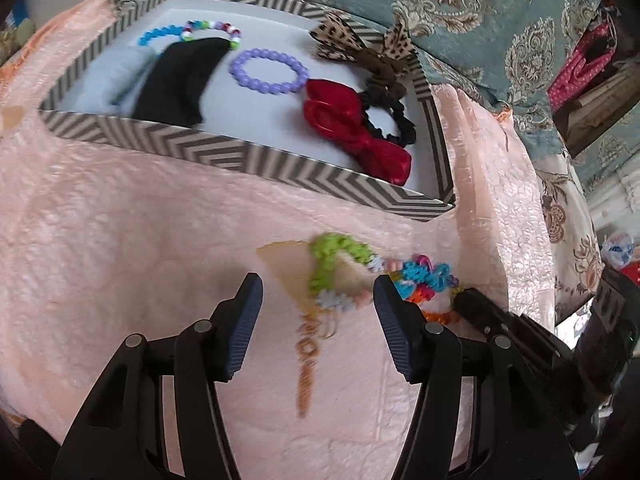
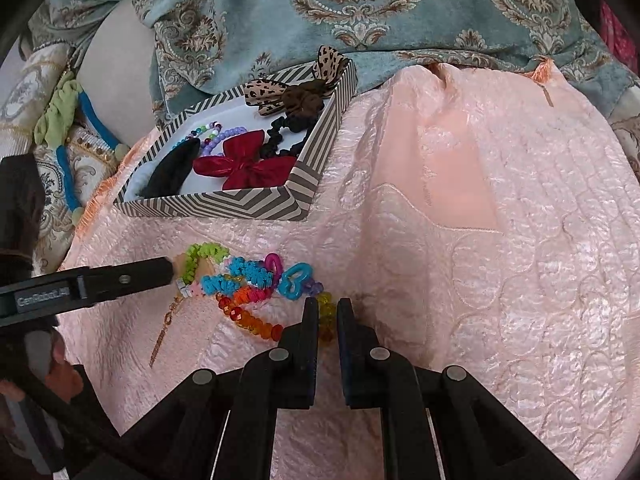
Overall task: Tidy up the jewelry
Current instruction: 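Grasp the green flower bracelet with the left tool while the right tool grasps the orange bead bracelet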
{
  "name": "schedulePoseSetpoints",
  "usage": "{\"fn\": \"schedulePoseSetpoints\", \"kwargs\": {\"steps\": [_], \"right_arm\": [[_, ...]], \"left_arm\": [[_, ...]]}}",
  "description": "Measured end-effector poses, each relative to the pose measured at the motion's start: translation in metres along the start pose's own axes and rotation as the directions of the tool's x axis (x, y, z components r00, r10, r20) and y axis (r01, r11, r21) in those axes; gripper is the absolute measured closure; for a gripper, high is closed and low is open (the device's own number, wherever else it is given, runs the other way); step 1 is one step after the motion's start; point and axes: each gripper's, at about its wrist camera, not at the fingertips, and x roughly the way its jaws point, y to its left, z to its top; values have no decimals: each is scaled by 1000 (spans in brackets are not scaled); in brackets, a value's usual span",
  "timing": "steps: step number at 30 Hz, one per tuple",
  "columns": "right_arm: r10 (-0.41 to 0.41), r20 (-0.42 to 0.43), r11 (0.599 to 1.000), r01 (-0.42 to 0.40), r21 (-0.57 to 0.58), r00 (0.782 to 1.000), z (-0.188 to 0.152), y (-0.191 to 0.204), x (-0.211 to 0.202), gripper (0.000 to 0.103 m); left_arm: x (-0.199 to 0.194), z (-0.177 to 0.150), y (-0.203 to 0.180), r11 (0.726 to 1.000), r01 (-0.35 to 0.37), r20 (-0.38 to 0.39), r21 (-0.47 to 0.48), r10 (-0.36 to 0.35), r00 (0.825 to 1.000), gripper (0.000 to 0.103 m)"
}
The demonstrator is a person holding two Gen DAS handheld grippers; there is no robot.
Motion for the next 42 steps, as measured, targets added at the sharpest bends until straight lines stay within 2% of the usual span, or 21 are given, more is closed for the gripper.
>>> {"fn": "schedulePoseSetpoints", "kwargs": {"steps": [1, 3, 5, 7, 10, 15, 21, 42], "right_arm": [[0, 2, 1000, 0, -1, 1000, 0, 0, 0, 95], [-1, 6, 1000, 1, -6, 1000, -1, 1, 0, 95], [3, 19, 1000, -3, -13, 1000, -2, 3, -2, 95], [20, 30, 1000, -19, -21, 999, -2, 5, -6, 95], [32, 57, 999, -30, -30, 998, 2, 9, -17, 95], [57, 90, 998, -54, -44, 994, 14, 18, -35, 95], [83, 113, 995, -76, -70, 990, 23, 34, -49, 95], [102, 148, 982, -76, -173, 984, 51, 71, -74, 95]], "left_arm": [[4, 0, -2, 1000, -2, -5, -3, 2, 1000, 47], [10, 0, -3, 1000, -20, -5, -3, 20, 1000, 77], [11, 0, -3, 999, -45, 3, 17, 45, 999, 92], [6, -1, 5, 1000, -21, 1, -5, 21, 1000, 92], [-11, 0, 17, 998, -48, 47, -29, 49, 998, 92], [-36, -2, 28, 999, -47, 83, -26, 49, 995, 92], [-61, 0, 37, 999, -7, 103, -52, 13, 995, 92], [-123, 17, 46, 995, -97, 228, -6, 96, 969, 92]]}}
